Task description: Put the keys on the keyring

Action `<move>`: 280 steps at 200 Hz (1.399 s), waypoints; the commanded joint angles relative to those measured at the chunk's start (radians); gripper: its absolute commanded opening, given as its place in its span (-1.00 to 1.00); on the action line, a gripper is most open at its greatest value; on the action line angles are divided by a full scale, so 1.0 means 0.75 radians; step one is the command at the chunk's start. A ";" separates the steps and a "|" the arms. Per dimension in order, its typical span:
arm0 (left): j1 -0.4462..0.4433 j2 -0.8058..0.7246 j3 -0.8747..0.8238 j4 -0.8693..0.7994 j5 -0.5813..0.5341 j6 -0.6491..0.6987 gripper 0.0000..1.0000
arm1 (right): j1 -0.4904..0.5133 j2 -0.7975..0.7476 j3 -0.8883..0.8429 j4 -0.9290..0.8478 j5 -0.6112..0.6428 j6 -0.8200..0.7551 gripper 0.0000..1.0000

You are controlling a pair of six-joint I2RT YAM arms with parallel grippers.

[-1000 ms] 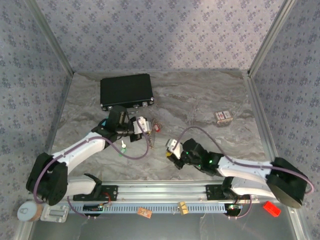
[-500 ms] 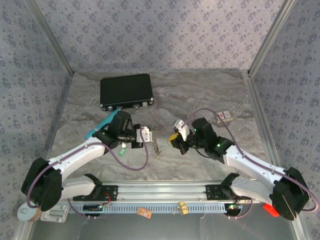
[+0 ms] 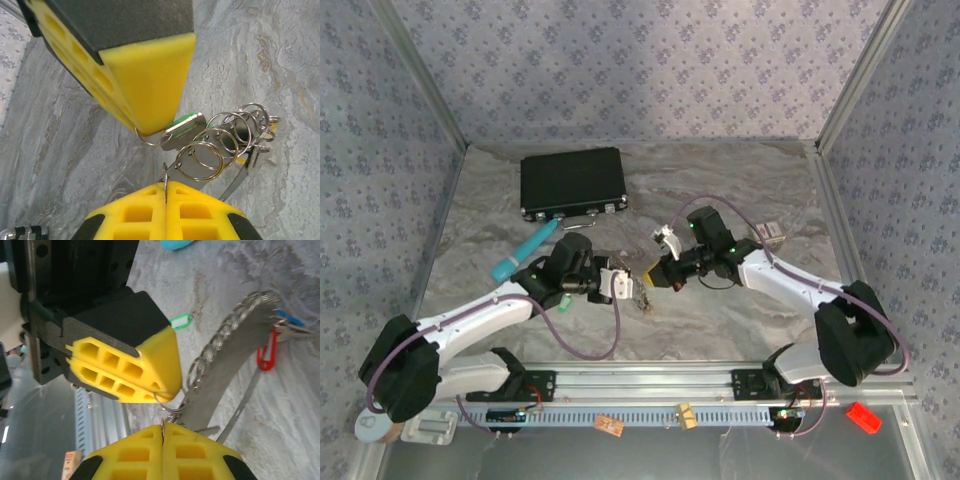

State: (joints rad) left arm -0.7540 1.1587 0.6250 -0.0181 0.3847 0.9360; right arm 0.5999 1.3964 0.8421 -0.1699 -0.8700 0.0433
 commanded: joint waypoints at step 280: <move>-0.027 -0.066 -0.052 0.116 -0.077 0.059 -1.00 | 0.010 0.157 0.102 0.080 -0.031 0.175 -1.00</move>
State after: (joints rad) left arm -0.7670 1.1385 0.5953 0.0341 0.3195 0.9607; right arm 0.6025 1.4963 0.8909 -0.1146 -0.9199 0.1551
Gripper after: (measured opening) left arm 0.045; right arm 0.052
